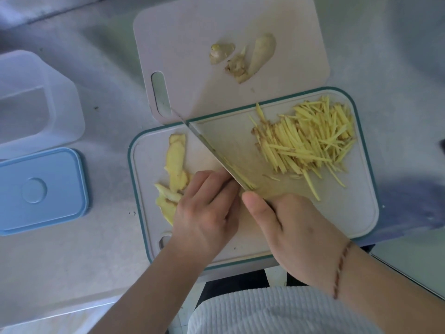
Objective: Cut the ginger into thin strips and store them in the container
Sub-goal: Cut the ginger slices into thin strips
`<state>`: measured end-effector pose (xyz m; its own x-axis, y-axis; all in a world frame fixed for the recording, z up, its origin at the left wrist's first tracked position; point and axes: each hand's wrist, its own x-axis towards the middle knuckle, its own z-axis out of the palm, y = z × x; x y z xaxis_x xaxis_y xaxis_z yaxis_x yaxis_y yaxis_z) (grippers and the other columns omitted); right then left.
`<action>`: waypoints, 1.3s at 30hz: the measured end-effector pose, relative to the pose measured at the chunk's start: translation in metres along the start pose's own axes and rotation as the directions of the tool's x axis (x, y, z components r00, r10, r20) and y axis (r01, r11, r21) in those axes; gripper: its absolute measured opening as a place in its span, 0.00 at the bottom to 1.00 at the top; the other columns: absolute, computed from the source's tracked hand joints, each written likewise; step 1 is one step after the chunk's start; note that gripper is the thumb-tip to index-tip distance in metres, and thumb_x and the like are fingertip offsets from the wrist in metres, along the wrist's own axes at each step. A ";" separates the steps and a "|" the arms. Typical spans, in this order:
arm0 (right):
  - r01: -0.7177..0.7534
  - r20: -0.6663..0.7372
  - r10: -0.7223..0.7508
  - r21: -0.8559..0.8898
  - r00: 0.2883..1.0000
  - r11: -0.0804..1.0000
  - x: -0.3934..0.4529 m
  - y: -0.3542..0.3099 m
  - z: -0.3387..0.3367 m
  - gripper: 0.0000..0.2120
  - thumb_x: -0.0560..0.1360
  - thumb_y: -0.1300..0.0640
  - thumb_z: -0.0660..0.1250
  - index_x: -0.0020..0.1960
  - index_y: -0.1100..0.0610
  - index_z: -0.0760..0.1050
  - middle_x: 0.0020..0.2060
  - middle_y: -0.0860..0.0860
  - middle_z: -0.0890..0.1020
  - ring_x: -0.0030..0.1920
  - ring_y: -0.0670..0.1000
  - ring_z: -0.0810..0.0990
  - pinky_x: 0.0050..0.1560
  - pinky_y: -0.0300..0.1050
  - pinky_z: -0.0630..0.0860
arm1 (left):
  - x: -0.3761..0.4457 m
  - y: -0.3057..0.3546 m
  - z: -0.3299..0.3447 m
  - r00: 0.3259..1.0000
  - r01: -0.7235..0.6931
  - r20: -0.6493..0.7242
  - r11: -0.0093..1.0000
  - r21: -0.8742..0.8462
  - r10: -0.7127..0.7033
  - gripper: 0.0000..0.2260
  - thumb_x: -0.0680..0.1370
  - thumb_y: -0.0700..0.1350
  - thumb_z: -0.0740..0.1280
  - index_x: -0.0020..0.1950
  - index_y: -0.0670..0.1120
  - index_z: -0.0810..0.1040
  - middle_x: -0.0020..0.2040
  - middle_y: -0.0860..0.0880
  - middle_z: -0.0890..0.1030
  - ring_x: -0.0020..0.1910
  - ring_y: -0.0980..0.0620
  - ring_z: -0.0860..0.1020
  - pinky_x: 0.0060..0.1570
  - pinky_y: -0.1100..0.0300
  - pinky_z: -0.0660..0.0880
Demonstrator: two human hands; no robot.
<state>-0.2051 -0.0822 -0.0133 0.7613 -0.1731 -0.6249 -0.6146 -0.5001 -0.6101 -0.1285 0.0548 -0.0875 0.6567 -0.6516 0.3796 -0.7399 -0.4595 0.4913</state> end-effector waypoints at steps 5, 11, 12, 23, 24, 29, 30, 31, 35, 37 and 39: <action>-0.049 0.014 0.049 0.013 0.999 0.999 -0.021 0.001 -0.004 0.29 0.72 0.31 0.42 0.27 0.54 0.57 0.20 0.50 0.62 0.23 0.48 0.62 0.28 0.40 0.64 | 0.002 0.000 0.000 0.999 0.030 -0.040 1.000 0.003 -0.030 0.09 0.78 0.33 0.67 0.40 0.37 0.84 0.41 0.43 0.82 0.41 0.49 0.75 0.51 0.67 0.69; 0.000 0.006 0.000 -0.020 1.000 1.000 0.001 0.002 0.003 0.32 0.71 0.30 0.39 0.28 0.56 0.62 0.20 0.49 0.63 0.22 0.48 0.64 0.28 0.42 0.68 | 0.003 0.000 -0.001 1.000 0.017 -0.020 1.000 -0.018 -0.018 0.14 0.81 0.37 0.63 0.41 0.37 0.85 0.41 0.43 0.82 0.42 0.48 0.75 0.50 0.67 0.67; -0.003 -0.004 0.003 -0.018 1.000 1.000 -0.002 0.004 0.002 0.32 0.71 0.30 0.40 0.28 0.56 0.61 0.20 0.49 0.63 0.22 0.48 0.64 0.28 0.42 0.67 | 0.003 0.000 -0.002 1.000 0.021 -0.021 1.000 -0.017 -0.021 0.14 0.81 0.37 0.63 0.41 0.37 0.85 0.41 0.43 0.83 0.42 0.48 0.75 0.50 0.67 0.68; -0.014 0.003 0.014 0.028 1.000 0.999 -0.006 0.002 -0.004 0.30 0.71 0.31 0.43 0.26 0.55 0.57 0.19 0.49 0.60 0.22 0.48 0.61 0.28 0.42 0.65 | 0.001 0.000 -0.001 0.999 0.037 0.009 0.999 -0.002 -0.037 0.05 0.76 0.32 0.70 0.43 0.37 0.85 0.46 0.44 0.84 0.43 0.48 0.77 0.51 0.65 0.72; -0.024 0.004 0.023 0.026 1.000 0.999 -0.011 0.002 -0.006 0.29 0.71 0.31 0.43 0.26 0.55 0.56 0.19 0.50 0.60 0.22 0.48 0.61 0.27 0.41 0.64 | 0.001 -0.001 -0.001 0.999 0.036 0.010 0.999 -0.002 -0.036 0.05 0.76 0.31 0.71 0.43 0.37 0.85 0.45 0.44 0.84 0.42 0.47 0.78 0.51 0.65 0.72; -0.063 0.025 0.063 0.002 0.998 0.998 -0.021 0.006 -0.004 0.30 0.70 0.29 0.41 0.27 0.54 0.56 0.19 0.50 0.61 0.23 0.48 0.61 0.27 0.40 0.64 | -0.001 0.002 -0.001 0.999 0.053 0.008 0.999 -0.004 -0.053 0.05 0.77 0.31 0.70 0.43 0.37 0.86 0.45 0.44 0.84 0.41 0.44 0.80 0.49 0.63 0.74; -0.039 0.021 0.039 0.000 0.999 0.999 -0.013 0.005 -0.002 0.30 0.71 0.29 0.41 0.27 0.54 0.57 0.19 0.50 0.60 0.22 0.48 0.61 0.27 0.40 0.64 | 0.000 0.003 -0.001 0.998 0.060 0.003 0.998 -0.009 -0.060 0.07 0.78 0.32 0.68 0.43 0.37 0.85 0.45 0.44 0.84 0.41 0.45 0.80 0.49 0.63 0.74; -0.014 0.010 0.014 0.006 1.000 1.000 -0.004 0.002 -0.001 0.30 0.71 0.30 0.42 0.26 0.55 0.57 0.18 0.49 0.60 0.22 0.48 0.61 0.26 0.40 0.63 | 0.002 0.004 -0.001 0.998 0.063 0.000 0.998 -0.010 -0.063 0.10 0.80 0.34 0.66 0.42 0.37 0.85 0.45 0.44 0.84 0.41 0.45 0.79 0.48 0.64 0.73; 0.031 -0.012 -0.031 0.002 0.999 1.000 0.001 -0.003 -0.003 0.30 0.73 0.32 0.43 0.26 0.55 0.59 0.18 0.49 0.60 0.21 0.48 0.62 0.25 0.40 0.63 | 0.006 0.004 -0.006 0.998 0.056 -0.010 0.998 -0.013 -0.056 0.15 0.82 0.38 0.62 0.39 0.38 0.83 0.40 0.44 0.82 0.40 0.48 0.75 0.48 0.67 0.68; -0.008 0.001 0.008 -0.005 1.000 1.000 -0.016 0.000 -0.003 0.30 0.73 0.32 0.42 0.26 0.54 0.57 0.18 0.50 0.61 0.22 0.49 0.61 0.27 0.40 0.63 | 0.006 0.002 -0.007 0.998 0.059 -0.022 0.998 0.006 -0.059 0.11 0.78 0.34 0.65 0.37 0.38 0.82 0.38 0.44 0.80 0.39 0.48 0.74 0.48 0.68 0.67; -0.054 0.003 0.054 -0.009 0.999 0.999 -0.024 0.003 -0.001 0.30 0.71 0.31 0.42 0.26 0.54 0.57 0.19 0.51 0.63 0.23 0.49 0.62 0.28 0.40 0.64 | 0.004 0.002 -0.006 0.998 0.061 -0.005 0.998 0.021 -0.061 0.07 0.74 0.30 0.70 0.37 0.38 0.82 0.38 0.45 0.81 0.38 0.47 0.76 0.48 0.67 0.68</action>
<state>-0.2253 -0.0806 0.0005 0.7264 -0.1971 -0.6584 -0.6527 -0.4979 -0.5711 -0.1263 0.0550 -0.0806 0.7013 -0.6193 0.3532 -0.7015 -0.5110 0.4968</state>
